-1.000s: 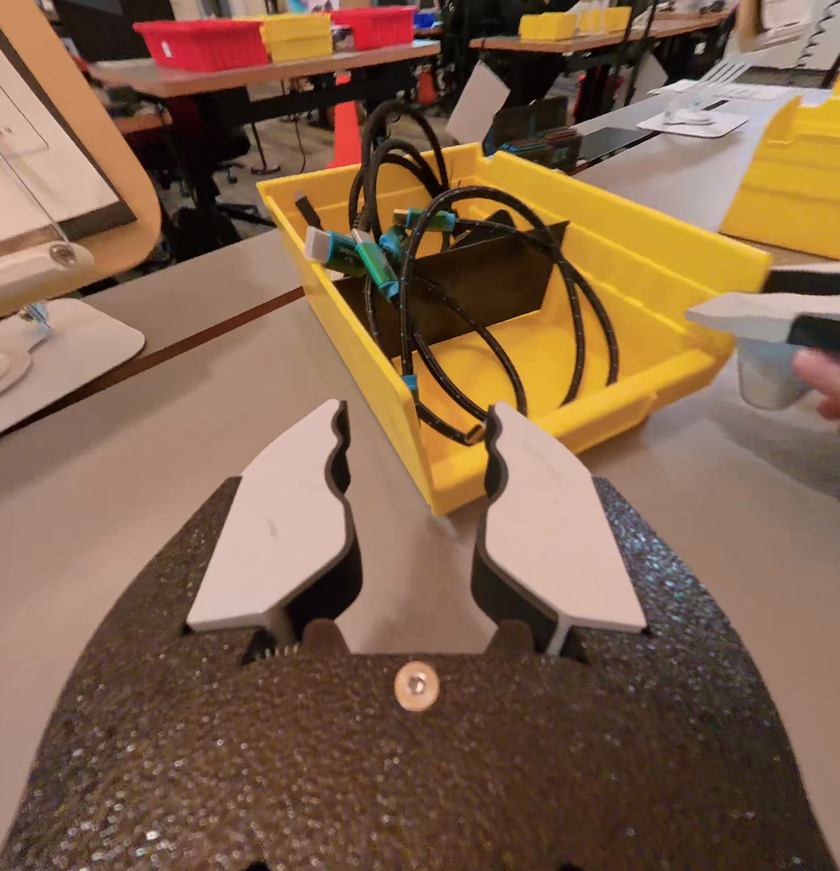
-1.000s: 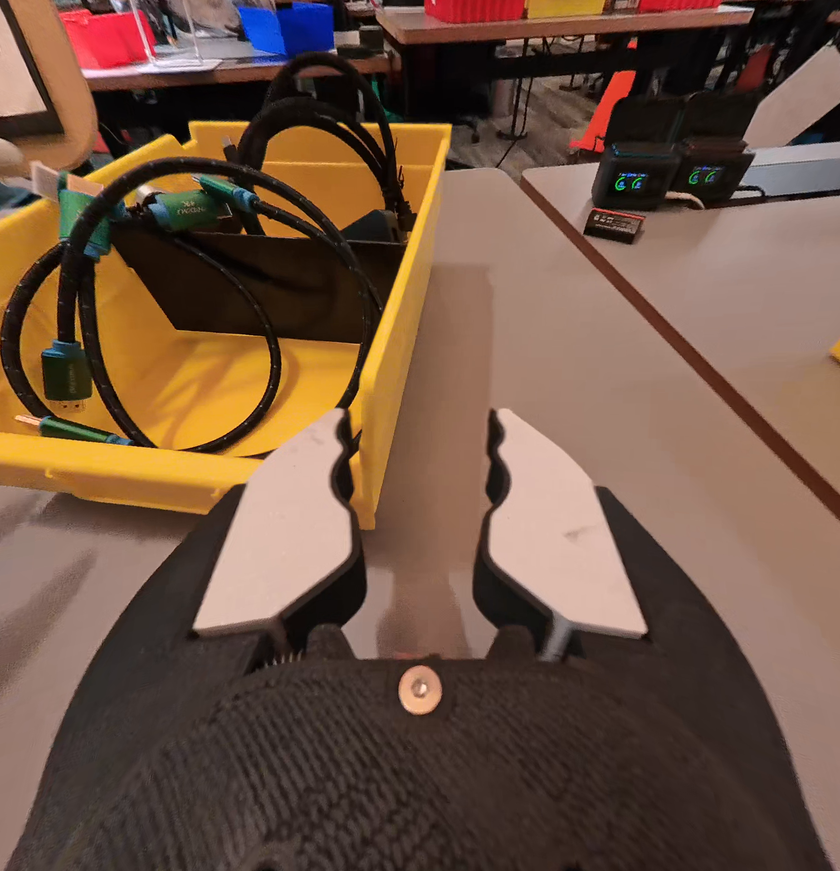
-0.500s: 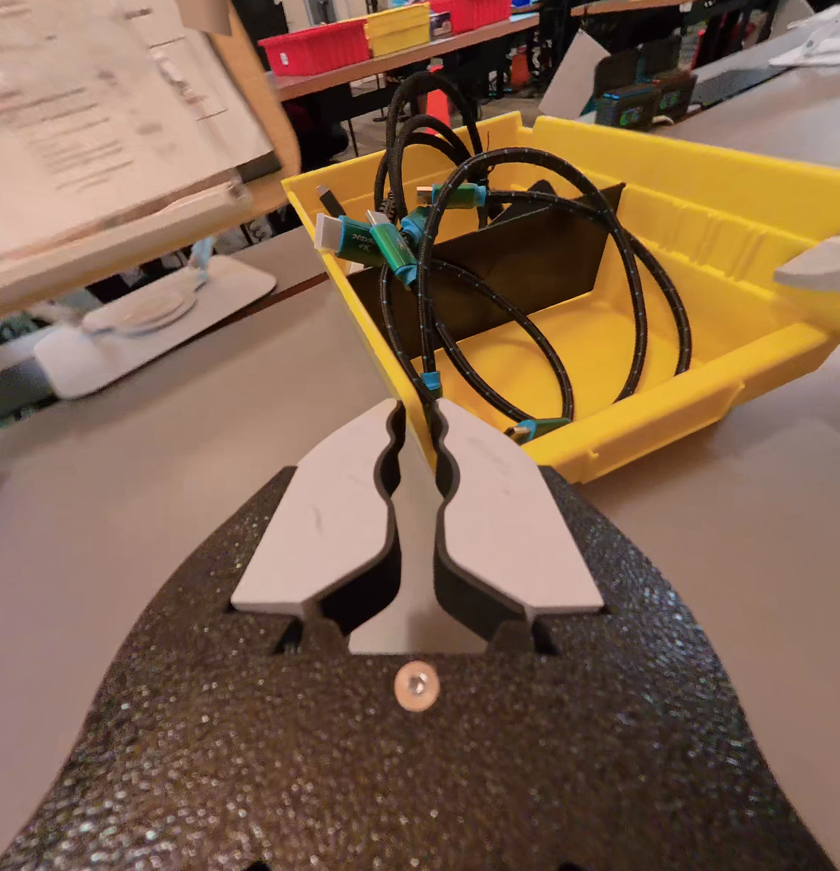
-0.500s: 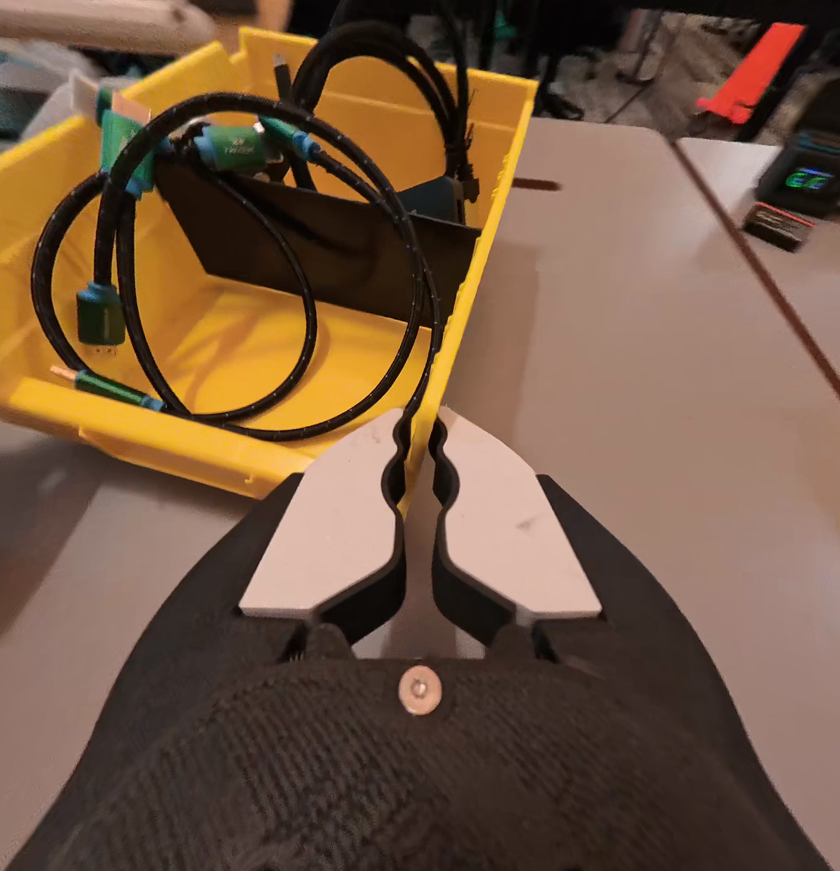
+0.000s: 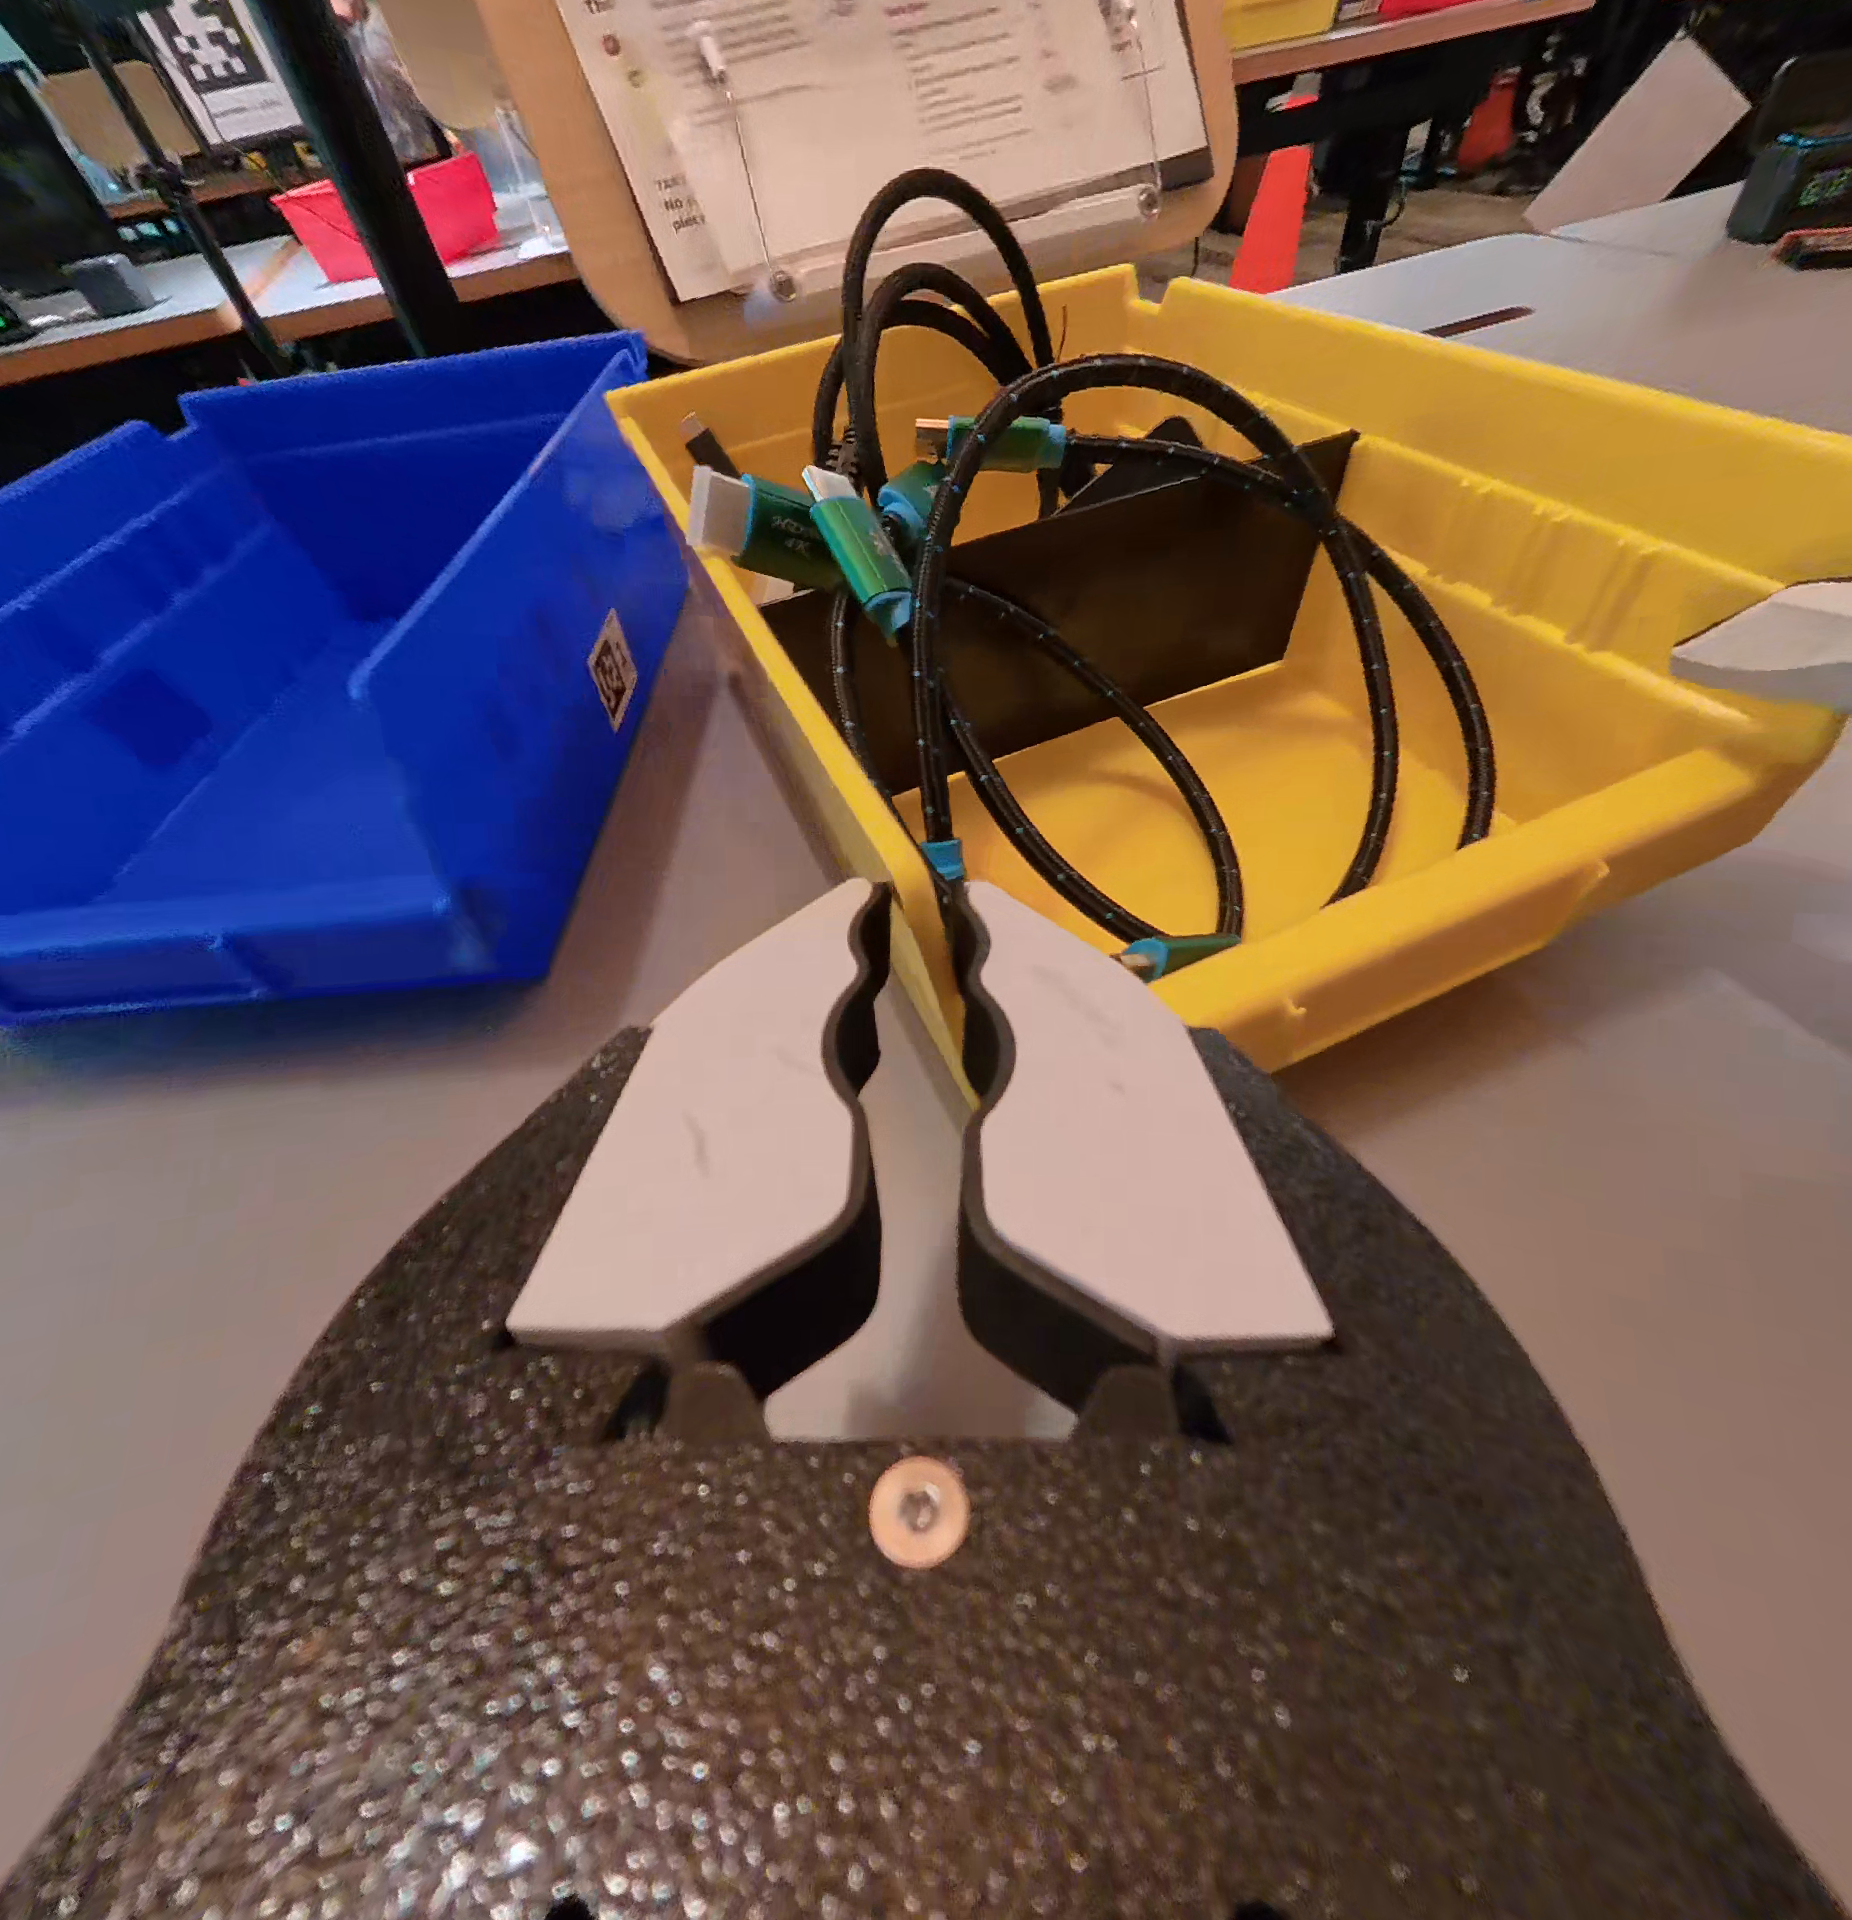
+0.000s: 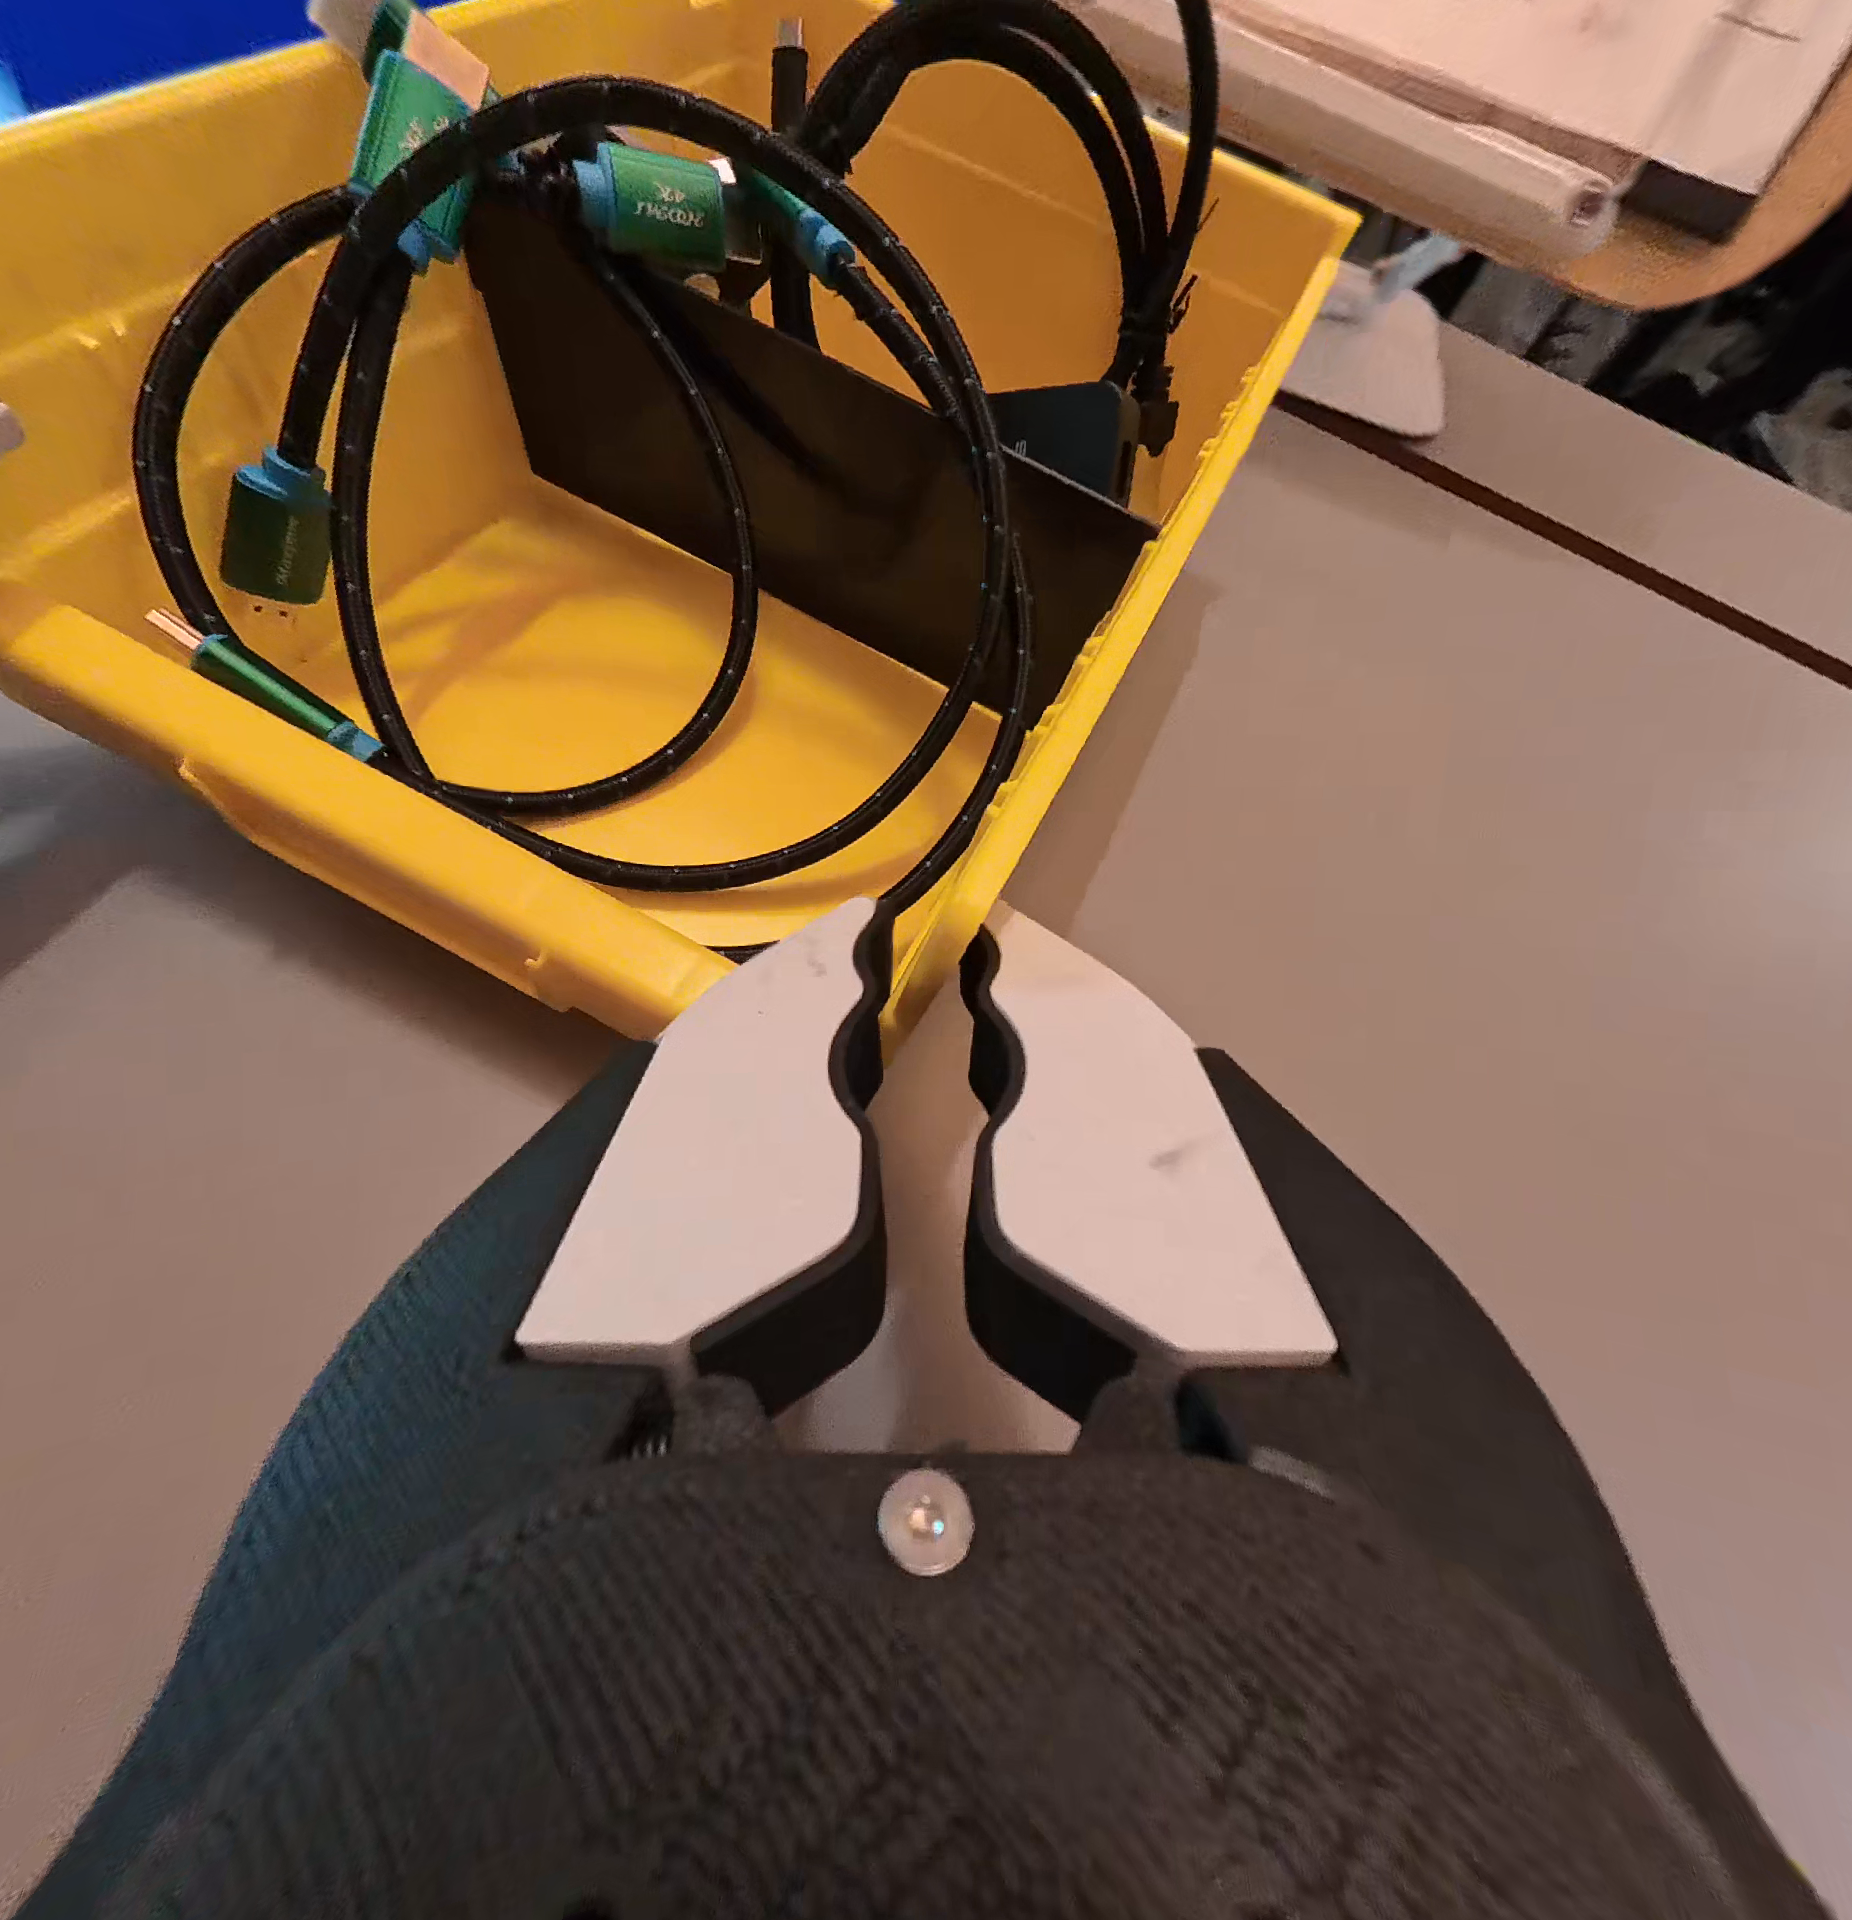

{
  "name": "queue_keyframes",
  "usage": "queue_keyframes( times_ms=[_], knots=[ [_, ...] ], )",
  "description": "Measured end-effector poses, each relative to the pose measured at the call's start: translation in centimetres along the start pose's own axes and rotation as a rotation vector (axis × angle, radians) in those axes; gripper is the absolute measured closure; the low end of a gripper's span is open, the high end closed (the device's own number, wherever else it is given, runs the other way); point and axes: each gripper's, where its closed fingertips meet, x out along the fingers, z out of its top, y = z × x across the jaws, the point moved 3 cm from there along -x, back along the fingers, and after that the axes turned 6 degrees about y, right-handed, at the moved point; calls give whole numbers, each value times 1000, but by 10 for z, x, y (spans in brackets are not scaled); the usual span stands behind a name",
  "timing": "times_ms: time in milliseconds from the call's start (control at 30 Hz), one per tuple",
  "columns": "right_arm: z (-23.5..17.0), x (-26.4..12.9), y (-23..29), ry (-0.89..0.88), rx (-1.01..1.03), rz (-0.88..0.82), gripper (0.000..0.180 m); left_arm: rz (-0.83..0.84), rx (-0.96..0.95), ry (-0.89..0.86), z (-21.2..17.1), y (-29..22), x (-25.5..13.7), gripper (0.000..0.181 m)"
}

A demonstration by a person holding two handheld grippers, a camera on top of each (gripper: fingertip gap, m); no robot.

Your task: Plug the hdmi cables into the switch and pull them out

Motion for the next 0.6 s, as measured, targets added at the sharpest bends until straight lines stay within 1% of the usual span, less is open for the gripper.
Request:
queue_keyframes(
  times_ms=[67, 100, 167, 233, 300, 333, 400, 467, 533, 600],
  knots=[
    [3, 1, 10, 3, -34, 38, 157, -55, -5, 5, -2, 6, -5, 167],
    [4, -1, 13, 1, -38, 52, 151, -93, -8, -4, -1, 9, -10, 163],
    [12, -12, 9, -30, -19, 39, 137, -136, -18, -88, 13, 25, -26, 144],
    [21, -27, 2, -64, -10, 7, 123, -105, -56, -146, 26, 65, -39, 141],
    [30, -38, -3, -87, -22, -44, 117, -36, -123, -177, 36, 124, -41, 134],
    [34, -42, -3, -97, -35, -59, 115, 14, -147, -179, 38, 158, -36, 128],
    [40, -45, 5, -115, -48, -54, 114, 106, -135, -175, 39, 223, -19, 126],
    [45, -44, 18, -133, -38, -13, 114, 180, -146, -117, 29, 278, 7, 120],
    [49, -42, 32, -147, -36, 32, 114, 133, -197, -45, 14, 305, 33, 121],
    [52, -40, 43, -155, -37, 64, 114, 67, -230, -28, 8, 314, 52, 134]
  ],
)
